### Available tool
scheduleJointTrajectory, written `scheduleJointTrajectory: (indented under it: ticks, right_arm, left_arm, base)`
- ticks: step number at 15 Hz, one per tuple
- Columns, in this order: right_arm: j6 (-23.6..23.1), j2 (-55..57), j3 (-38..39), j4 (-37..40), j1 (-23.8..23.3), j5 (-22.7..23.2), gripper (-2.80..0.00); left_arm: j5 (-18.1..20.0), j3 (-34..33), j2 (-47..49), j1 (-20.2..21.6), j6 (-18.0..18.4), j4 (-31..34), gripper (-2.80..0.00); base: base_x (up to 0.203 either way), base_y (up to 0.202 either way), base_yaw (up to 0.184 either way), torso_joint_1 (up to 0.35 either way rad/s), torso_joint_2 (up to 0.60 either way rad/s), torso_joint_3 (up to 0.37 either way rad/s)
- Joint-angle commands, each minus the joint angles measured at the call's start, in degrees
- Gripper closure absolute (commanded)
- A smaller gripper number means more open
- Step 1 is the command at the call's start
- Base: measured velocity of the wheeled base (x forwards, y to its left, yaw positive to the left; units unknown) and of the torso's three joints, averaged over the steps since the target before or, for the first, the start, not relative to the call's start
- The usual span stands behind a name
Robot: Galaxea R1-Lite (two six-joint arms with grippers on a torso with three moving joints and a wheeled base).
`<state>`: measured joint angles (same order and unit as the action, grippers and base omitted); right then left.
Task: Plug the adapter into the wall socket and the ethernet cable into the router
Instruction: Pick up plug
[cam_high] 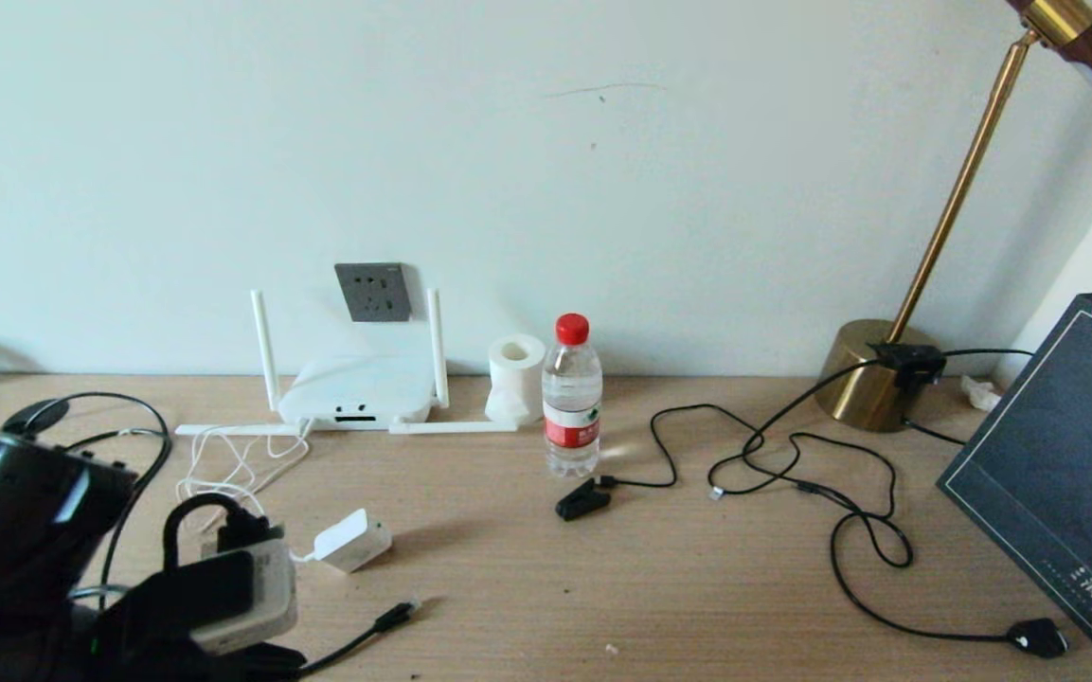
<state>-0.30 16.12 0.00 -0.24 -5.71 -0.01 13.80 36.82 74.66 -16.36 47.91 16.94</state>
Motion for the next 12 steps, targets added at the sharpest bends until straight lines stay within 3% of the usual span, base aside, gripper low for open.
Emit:
scheduleJointTrajectory:
  ticks: [1,8,9,12]
  right_arm:
    - [-0.05,0.06,0.00,-0.02,-0.01,0.01,0.00]
    - [-0.05,0.06,0.00,-0.02,-0.01,0.01,0.00]
    - [-0.05,0.06,0.00,-0.02,-0.01,0.01,0.00]
    - [-0.05,0.06,0.00,-0.02,-0.01,0.01,0.00]
  left_arm:
    - [0.10,-0.04,1.33,0.05,0.92,0.19,0.00]
    - [0.17,1.96,2.78,3.26,2.53,0.58,0.00]
    - [0.17,3.26,4.10,3.47,2.54,0.57,-2.80]
    - [0.47,9.18,9.51,4.19,2.54,0.05,-2.80]
  base:
    - [0.000,0.000,0.000,0.000,0.00,0.000]
    - [0.000,0.000,0.000,0.000,0.00,0.000]
    - [0.000,0.000,0.000,0.000,0.00,0.000]
    - [0.000,0.000,0.000,0.000,0.00,0.000]
